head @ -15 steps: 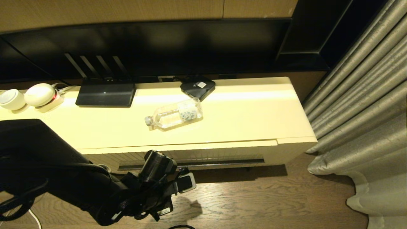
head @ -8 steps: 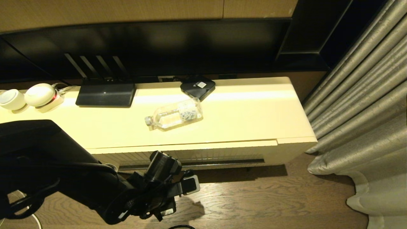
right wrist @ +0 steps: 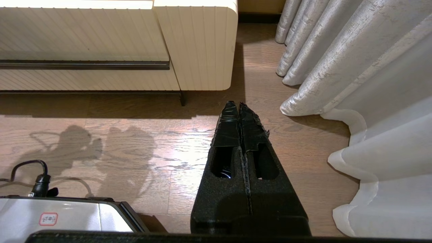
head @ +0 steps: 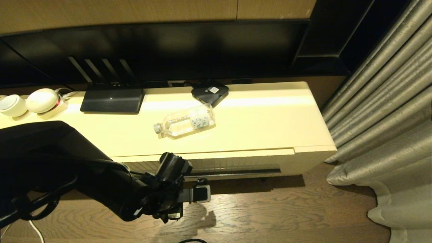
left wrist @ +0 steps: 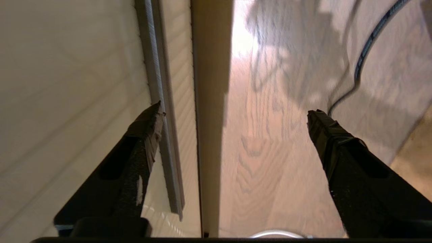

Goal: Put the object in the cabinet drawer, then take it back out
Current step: Open the drawer

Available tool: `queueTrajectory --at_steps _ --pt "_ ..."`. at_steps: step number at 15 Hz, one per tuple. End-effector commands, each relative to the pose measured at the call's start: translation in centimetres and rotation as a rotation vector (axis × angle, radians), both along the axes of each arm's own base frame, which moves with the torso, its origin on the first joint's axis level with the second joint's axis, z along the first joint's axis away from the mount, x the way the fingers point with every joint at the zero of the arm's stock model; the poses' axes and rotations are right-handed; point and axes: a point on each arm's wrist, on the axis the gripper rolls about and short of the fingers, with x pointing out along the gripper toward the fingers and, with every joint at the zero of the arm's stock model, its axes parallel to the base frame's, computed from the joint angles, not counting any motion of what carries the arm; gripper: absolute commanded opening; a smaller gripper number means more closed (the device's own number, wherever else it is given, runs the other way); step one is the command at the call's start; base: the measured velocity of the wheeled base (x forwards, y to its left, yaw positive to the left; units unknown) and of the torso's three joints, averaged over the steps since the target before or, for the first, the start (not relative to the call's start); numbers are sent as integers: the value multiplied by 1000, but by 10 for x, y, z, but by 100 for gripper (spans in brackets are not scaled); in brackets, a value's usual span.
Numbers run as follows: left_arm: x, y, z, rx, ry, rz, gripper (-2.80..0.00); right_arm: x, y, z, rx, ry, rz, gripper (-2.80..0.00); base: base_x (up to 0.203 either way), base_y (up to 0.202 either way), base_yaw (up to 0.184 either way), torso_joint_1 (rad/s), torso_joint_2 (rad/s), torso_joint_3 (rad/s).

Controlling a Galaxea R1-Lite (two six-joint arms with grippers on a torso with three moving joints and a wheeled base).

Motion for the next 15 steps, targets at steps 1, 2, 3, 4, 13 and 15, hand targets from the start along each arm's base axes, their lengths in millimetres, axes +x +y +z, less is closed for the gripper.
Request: queueTrajectory --at_steps 1,2,3,4,13,15 --pt "0 4 -4 49 30 8 0 0 0 0 0 1 2 -280 0 0 0 0 0 0" --pt "-1 5 -5 75 49 10 0 0 0 0 1 1 2 -280 0 0 0 0 0 0" --pt "-1 5 -5 80 58 9 0 0 0 0 0 1 2 -280 0 0 0 0 0 0" --pt "1 4 -4 86 70 10 0 0 0 0 0 1 2 -280 0 0 0 0 0 0" --pt "24 -18 -18 120 91 118 0 0 0 0 0 1 2 -280 0 0 0 0 0 0" --pt "25 -19 -21 75 99 163 0 0 0 0 0 1 2 -280 0 0 0 0 0 0"
